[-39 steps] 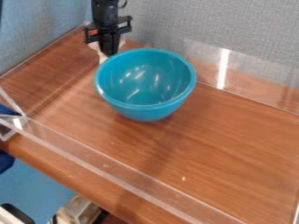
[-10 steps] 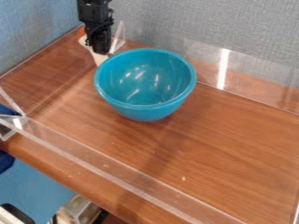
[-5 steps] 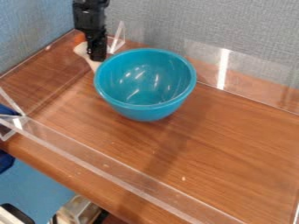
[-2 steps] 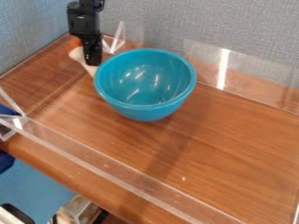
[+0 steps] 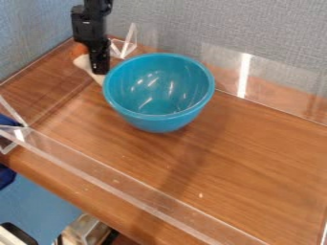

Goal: Remove the mushroom from inside the blue bowl and put it on the table

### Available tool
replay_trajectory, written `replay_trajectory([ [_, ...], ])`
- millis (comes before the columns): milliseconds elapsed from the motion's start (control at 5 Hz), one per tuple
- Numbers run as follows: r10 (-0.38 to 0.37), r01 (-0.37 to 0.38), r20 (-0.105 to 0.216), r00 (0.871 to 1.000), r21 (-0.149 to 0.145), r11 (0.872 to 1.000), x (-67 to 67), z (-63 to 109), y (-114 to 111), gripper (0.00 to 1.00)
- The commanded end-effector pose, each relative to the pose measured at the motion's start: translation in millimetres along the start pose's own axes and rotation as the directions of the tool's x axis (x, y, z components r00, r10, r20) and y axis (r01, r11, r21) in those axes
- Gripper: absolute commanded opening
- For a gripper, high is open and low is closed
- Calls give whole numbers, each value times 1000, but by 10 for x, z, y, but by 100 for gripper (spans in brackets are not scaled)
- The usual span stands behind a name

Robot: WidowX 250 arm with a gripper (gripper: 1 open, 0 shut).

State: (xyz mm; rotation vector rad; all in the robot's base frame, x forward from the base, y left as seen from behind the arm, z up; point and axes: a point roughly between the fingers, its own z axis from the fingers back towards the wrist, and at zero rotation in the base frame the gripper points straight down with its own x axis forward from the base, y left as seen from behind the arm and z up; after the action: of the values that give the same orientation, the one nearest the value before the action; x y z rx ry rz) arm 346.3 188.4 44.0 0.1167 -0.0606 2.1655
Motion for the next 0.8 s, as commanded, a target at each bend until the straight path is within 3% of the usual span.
replay_trajectory([
  [0, 92, -92, -1, 996, -46, 995, 267, 152, -10, 0],
  [600, 146, -146, 0, 989, -22, 989, 352, 29, 83, 0],
])
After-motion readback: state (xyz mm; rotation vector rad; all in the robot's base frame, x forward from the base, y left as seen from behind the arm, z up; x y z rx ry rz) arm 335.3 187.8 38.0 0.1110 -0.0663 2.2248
